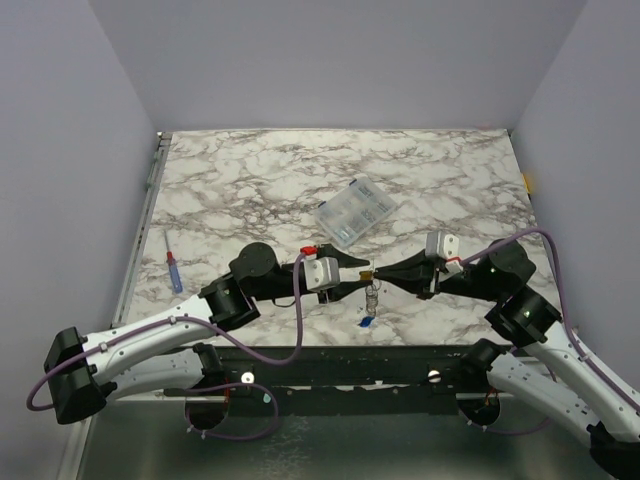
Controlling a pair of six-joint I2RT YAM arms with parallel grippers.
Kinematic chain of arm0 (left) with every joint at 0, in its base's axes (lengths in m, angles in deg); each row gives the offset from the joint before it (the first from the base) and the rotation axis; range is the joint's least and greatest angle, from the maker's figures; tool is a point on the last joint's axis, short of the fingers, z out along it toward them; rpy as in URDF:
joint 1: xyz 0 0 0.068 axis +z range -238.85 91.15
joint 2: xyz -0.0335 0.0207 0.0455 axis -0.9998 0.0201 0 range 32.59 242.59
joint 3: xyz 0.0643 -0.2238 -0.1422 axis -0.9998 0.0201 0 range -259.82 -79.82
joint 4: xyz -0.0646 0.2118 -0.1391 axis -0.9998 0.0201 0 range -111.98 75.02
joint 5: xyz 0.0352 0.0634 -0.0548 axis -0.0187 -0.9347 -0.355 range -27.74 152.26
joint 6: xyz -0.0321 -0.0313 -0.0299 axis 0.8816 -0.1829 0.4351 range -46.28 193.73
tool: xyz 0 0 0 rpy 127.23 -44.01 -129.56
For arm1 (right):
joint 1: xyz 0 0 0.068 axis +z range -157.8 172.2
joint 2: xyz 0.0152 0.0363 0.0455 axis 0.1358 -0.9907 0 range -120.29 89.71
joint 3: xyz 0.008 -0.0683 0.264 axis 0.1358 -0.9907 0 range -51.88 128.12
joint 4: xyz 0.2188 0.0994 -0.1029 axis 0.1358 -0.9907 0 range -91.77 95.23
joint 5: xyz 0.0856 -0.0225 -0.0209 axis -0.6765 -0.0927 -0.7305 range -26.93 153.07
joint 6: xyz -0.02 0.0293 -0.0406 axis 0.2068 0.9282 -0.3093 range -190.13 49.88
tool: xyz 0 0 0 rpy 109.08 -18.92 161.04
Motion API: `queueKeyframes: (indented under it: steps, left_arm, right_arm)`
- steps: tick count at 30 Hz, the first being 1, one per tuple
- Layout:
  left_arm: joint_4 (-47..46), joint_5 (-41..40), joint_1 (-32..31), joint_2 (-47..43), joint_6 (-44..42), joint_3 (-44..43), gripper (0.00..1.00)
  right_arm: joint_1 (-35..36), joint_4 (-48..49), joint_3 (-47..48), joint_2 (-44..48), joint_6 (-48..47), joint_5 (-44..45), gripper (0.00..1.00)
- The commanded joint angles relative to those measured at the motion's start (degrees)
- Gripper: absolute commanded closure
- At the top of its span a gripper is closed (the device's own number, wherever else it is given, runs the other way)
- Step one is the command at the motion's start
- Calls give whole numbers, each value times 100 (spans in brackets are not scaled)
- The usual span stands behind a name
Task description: Put the keys on the keyring
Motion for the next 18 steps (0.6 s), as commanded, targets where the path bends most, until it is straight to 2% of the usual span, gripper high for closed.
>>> queueKeyframes:
  steps: [1,7,13,18]
  left_arm:
    - [27,93,-36,-133,2,54,58]
    - [24,49,-36,-54,-19,68,60]
    - [12,13,-36,74,-49,60,72]
    - [-41,5,-36,168,-12,40,77]
  right_arm:
    - [31,198,217,-6,-41,-6,99]
    - [22,211,260,-33,-22,-24,99]
    - [25,264,262,-41,37,-77,99]
    - [29,263,262,-42,39,-156,99]
